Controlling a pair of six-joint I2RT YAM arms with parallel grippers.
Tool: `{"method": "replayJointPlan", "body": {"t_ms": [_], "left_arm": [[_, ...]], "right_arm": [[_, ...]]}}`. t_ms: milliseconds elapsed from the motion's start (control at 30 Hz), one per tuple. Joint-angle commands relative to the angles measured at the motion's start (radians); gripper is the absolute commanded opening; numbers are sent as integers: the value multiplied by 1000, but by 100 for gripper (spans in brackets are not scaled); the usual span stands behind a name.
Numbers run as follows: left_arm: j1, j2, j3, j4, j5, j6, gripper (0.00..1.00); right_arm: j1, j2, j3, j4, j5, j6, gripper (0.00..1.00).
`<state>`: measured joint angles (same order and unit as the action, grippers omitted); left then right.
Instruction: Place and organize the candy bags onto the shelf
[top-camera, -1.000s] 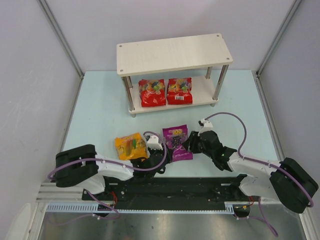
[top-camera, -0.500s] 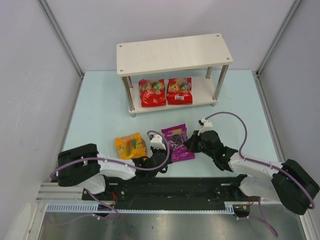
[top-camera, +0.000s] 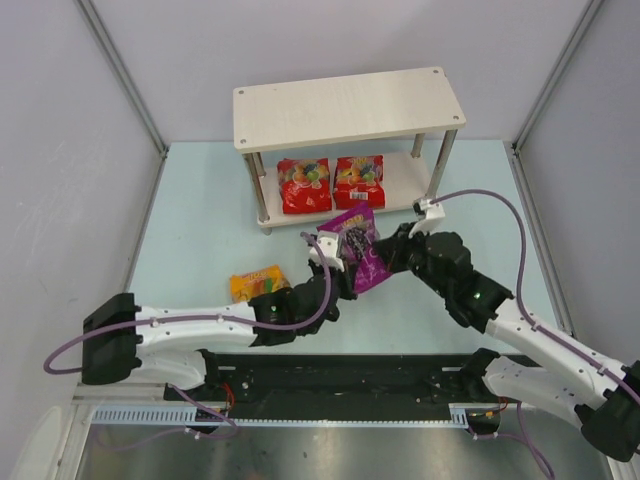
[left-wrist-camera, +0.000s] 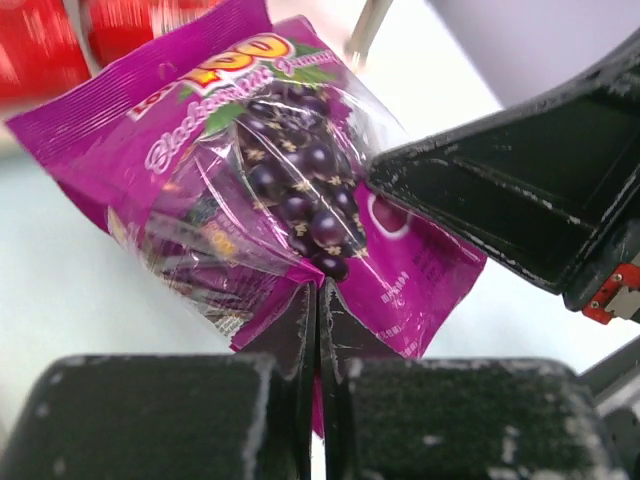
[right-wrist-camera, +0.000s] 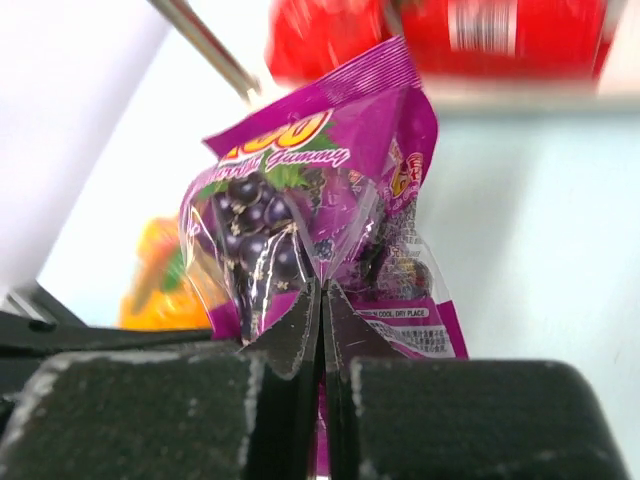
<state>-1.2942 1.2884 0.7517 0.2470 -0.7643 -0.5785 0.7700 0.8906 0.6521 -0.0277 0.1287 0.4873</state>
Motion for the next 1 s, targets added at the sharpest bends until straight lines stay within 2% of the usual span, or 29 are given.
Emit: {"method": "replayJointPlan", "body": {"t_ms": [0, 167, 467, 667, 833, 967], "left_arm": [[2, -52, 200, 32, 39, 167, 0], [67, -24, 389, -20, 111, 287, 0], [156, 46, 661, -93, 191, 417, 0], [220, 135, 837, -153, 281, 448, 0], [323, 255, 997, -216, 381, 434, 0], [404, 393, 1232, -304, 476, 414, 0]], "right_arm": [[5, 27, 211, 40, -55, -85, 0], [-55, 126, 397, 32, -116, -122, 0], [-176, 194, 581, 32, -192, -124, 0], [-257, 272, 728, -5, -234, -130, 0], [-353, 391, 877, 0, -311, -112, 0], [-437, 519, 1035, -28, -397, -98, 0]]}}
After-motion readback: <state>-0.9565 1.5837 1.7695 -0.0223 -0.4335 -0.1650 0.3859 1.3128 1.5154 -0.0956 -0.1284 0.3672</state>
